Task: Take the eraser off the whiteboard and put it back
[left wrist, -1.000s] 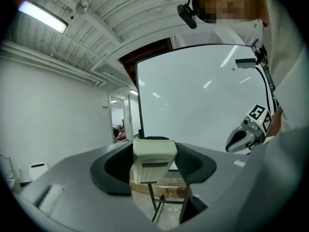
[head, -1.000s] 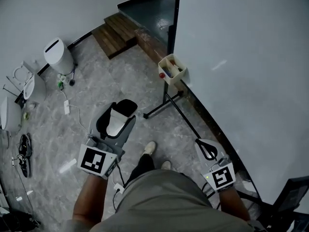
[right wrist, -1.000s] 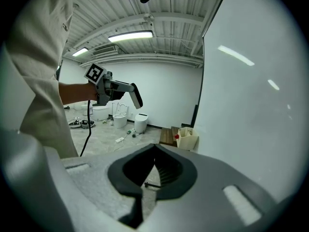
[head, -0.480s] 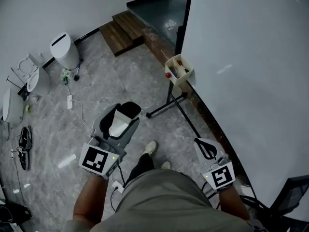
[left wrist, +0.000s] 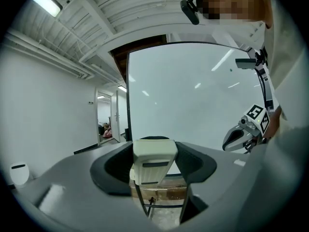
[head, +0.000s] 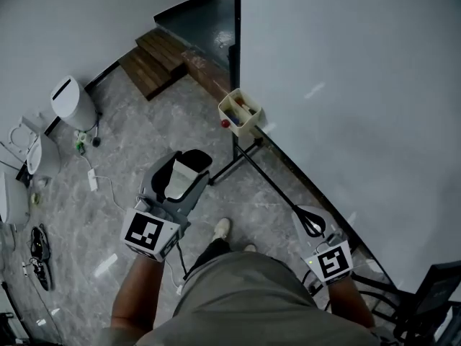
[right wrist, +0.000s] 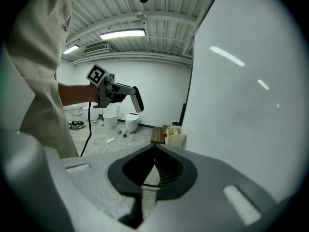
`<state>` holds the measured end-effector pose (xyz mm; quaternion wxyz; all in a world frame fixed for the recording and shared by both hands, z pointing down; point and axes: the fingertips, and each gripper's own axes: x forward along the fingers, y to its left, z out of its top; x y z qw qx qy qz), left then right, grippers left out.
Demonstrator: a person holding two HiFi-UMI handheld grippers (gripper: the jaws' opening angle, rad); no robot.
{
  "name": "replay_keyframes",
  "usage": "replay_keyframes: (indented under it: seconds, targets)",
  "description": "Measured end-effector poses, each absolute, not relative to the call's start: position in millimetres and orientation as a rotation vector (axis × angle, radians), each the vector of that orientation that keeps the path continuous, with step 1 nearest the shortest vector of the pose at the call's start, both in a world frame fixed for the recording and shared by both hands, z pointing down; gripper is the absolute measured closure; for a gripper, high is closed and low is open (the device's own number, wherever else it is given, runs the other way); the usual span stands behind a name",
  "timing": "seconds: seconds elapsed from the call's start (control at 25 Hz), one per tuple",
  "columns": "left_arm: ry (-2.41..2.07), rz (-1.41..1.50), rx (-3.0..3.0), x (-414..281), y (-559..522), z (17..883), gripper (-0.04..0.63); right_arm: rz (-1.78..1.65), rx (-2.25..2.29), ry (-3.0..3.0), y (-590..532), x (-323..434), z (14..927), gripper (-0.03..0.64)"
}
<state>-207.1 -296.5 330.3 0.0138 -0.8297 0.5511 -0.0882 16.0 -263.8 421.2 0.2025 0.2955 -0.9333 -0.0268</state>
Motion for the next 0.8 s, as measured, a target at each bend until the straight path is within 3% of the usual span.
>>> replay_keyframes:
  seconds: [0.8]
  targets:
    - [1.372,-0.34,-2.805,-170.2,-454.9,385.6,0.325,0.081,1.33,-2.33,-279.3,61.6,415.2,0.615]
